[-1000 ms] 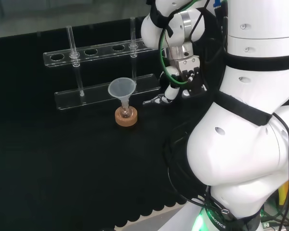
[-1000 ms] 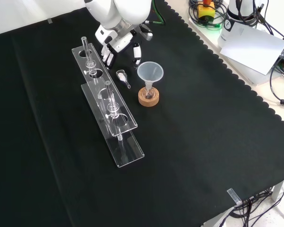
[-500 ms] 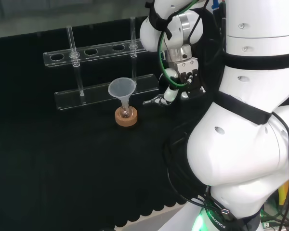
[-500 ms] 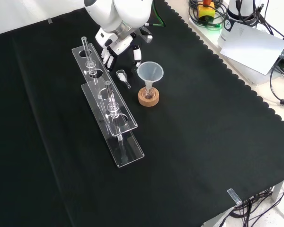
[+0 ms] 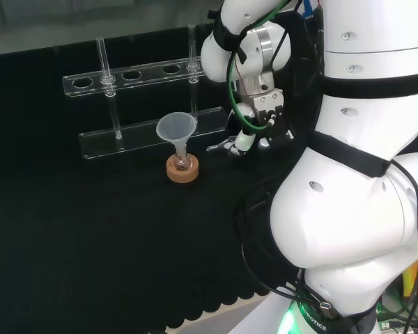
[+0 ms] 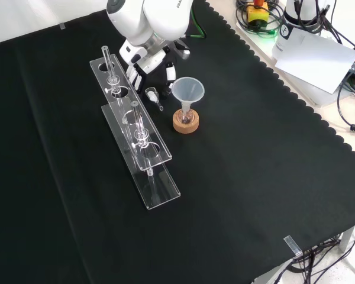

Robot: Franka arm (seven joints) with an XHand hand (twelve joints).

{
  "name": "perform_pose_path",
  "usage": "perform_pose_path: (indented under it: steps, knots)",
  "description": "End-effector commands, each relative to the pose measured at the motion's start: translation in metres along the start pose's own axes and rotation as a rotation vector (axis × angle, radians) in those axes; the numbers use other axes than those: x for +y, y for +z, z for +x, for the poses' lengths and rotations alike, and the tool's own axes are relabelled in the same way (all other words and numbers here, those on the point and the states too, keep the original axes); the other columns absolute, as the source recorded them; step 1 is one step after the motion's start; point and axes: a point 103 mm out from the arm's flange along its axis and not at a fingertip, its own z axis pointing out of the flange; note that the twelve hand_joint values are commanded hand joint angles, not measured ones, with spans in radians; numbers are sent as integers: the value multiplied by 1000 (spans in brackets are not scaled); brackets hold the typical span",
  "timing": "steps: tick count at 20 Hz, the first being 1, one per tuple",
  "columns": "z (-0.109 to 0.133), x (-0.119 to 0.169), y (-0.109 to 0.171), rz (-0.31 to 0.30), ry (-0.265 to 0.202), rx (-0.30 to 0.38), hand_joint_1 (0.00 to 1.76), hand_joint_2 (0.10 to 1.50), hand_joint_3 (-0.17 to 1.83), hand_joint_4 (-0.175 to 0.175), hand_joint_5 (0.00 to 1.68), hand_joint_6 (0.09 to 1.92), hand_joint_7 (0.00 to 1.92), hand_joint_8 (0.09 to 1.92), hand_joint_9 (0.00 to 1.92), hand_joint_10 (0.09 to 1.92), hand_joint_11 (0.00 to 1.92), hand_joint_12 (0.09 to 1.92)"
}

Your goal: Pick up the weighing funnel.

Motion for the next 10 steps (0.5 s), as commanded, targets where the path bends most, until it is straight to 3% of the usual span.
perform_pose_path:
  steps: [1,6,10]
  knots:
    - [0,2,3,-7,2,-3,957,550,618,10,667,281,394,686,636,572,531,1301]
    - [-2,2,1,-23,11,-13,971,548,629,20,603,577,401,688,645,565,534,1303]
    - [-2,2,0,-28,17,-13,978,550,633,26,600,641,408,691,648,567,536,1303]
